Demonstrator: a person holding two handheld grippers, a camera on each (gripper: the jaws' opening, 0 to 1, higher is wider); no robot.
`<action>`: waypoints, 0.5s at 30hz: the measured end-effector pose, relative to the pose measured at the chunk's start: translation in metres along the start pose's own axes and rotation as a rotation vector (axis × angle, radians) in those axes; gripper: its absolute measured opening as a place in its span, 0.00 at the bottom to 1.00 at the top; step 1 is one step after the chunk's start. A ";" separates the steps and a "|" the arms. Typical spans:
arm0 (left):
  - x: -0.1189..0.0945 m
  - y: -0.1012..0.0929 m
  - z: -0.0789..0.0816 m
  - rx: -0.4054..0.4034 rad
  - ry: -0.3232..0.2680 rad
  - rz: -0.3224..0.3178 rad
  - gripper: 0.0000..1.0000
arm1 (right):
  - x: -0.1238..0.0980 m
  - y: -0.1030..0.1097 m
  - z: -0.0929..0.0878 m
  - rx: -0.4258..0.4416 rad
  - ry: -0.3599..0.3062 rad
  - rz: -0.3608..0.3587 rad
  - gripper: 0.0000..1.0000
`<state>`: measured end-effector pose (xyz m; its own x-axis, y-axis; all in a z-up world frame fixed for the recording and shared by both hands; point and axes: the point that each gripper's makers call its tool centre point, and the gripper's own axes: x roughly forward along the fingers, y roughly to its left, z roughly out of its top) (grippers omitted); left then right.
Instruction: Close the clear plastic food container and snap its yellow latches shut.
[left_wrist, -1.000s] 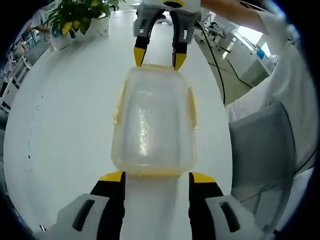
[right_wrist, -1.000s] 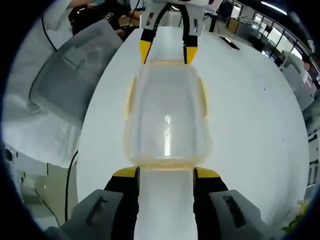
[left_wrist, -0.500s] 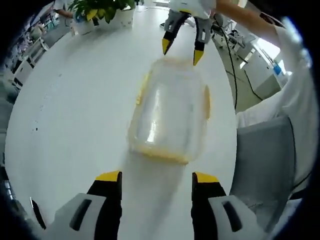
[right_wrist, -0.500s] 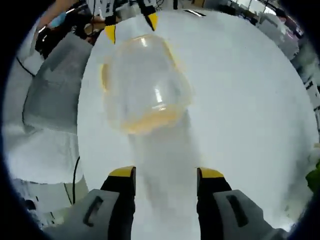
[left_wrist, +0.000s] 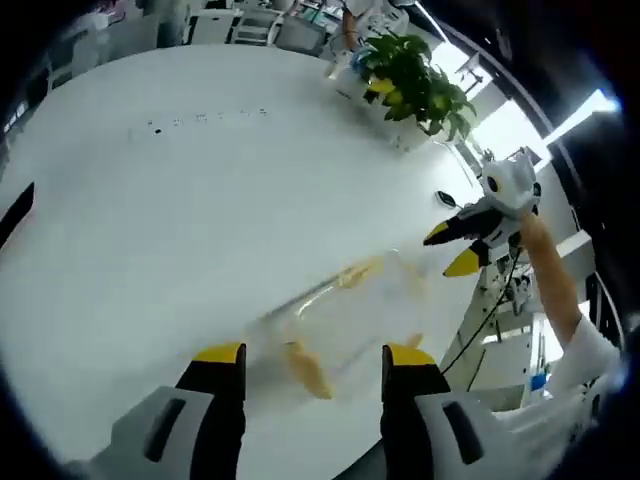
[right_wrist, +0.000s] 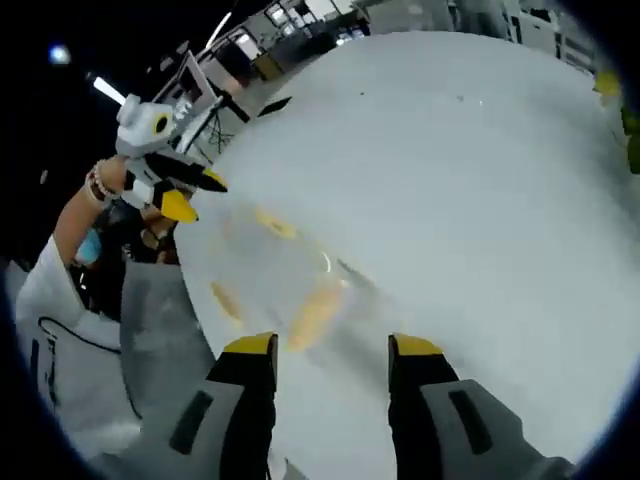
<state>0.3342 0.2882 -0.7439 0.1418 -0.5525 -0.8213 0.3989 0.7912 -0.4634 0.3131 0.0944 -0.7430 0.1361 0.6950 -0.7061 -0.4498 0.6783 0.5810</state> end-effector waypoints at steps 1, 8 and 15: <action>0.002 -0.004 -0.004 -0.071 0.012 -0.017 0.50 | 0.001 0.006 0.007 0.056 -0.043 0.033 0.45; 0.011 -0.010 0.001 -0.230 -0.025 -0.046 0.56 | 0.013 0.016 0.007 0.220 -0.056 0.079 0.39; 0.020 -0.018 -0.011 -0.242 0.023 -0.048 0.56 | 0.028 0.015 -0.013 0.209 0.040 0.025 0.37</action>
<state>0.3203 0.2655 -0.7558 0.1066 -0.5869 -0.8026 0.1757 0.8056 -0.5658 0.2987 0.1208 -0.7597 0.0898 0.7051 -0.7034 -0.2587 0.6985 0.6672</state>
